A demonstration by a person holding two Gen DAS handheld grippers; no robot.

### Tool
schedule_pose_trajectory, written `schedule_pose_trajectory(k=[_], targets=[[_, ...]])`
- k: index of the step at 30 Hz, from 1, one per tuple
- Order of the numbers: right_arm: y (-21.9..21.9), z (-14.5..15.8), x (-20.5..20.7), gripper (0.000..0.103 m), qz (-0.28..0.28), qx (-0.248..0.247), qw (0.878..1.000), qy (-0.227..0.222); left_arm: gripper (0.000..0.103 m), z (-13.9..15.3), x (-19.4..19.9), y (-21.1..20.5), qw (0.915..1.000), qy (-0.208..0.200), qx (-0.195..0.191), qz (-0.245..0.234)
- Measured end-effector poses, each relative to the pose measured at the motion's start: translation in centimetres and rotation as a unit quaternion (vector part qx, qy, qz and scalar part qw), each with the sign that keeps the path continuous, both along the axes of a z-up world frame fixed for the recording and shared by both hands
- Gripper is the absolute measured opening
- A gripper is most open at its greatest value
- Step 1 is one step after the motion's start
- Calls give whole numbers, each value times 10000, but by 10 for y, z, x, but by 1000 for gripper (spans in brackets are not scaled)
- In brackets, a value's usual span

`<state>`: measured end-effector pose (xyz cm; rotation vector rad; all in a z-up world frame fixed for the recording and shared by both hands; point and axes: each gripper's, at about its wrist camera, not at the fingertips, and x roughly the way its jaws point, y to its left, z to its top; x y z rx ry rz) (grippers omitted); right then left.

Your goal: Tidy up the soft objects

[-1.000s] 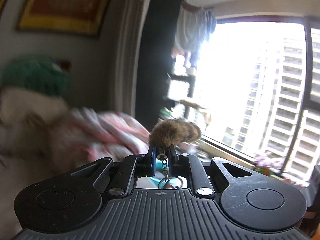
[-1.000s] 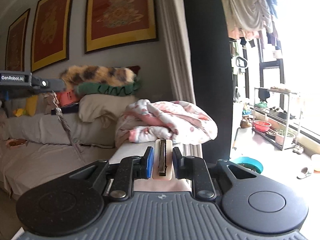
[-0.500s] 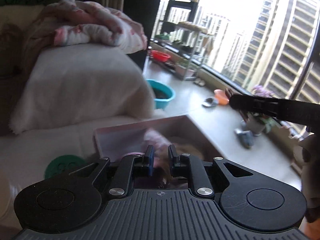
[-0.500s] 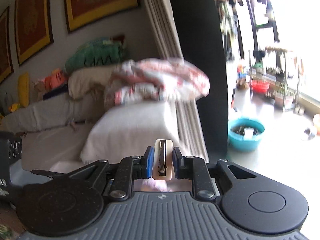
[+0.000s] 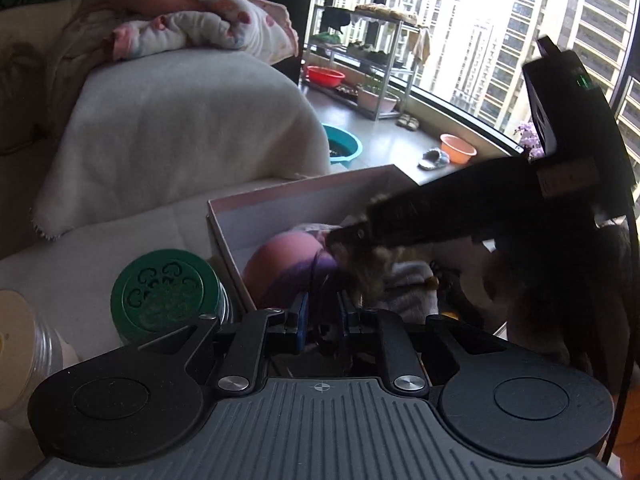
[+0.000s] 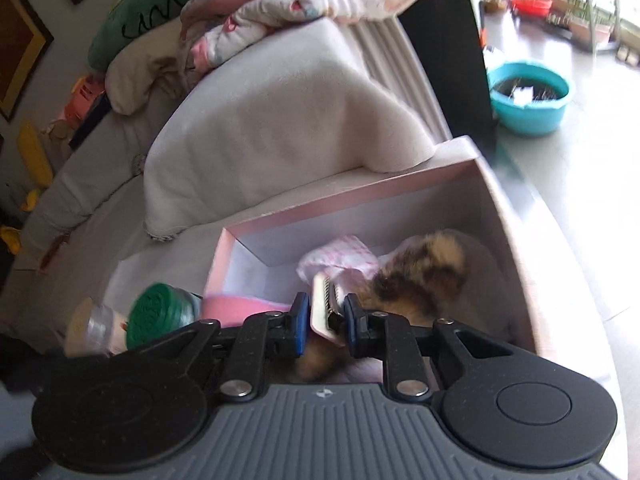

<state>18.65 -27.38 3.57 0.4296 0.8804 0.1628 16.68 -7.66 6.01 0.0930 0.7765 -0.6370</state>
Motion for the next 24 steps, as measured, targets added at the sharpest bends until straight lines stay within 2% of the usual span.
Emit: schedule_pose_trajectory(k=[4, 7, 10, 12, 15, 19, 22, 24], targets=[[5, 2, 8, 18, -5, -137, 9999, 6, 17, -6, 2, 8, 9995, 223, -119, 172], [6, 8, -2, 18, 123, -481, 9987, -104, 17, -5, -9, 21, 9983, 398, -412, 124], [8, 15, -21, 22, 243, -805, 9961, -279, 17, -2, -23, 29, 9979, 277, -591, -50], [9, 22, -37, 33, 223, -899, 9944, -503, 17, 0, -29, 30, 9989, 119, -445, -112], [11, 34, -66, 46, 77, -960, 9922, -797, 17, 2, -31, 34, 9994, 91, -262, -227], [15, 46, -112, 48, 0, -993, 9891, -1087, 19, 11, -51, 49, 9997, -104, 22, -210], [22, 46, -144, 58, -29, -969, 9888, -1133, 19, 14, -76, 71, 9995, -151, 218, -177], [30, 38, -164, 61, -5, -966, 9898, -1045, 19, 3, -93, 84, 9990, -96, 440, -40]])
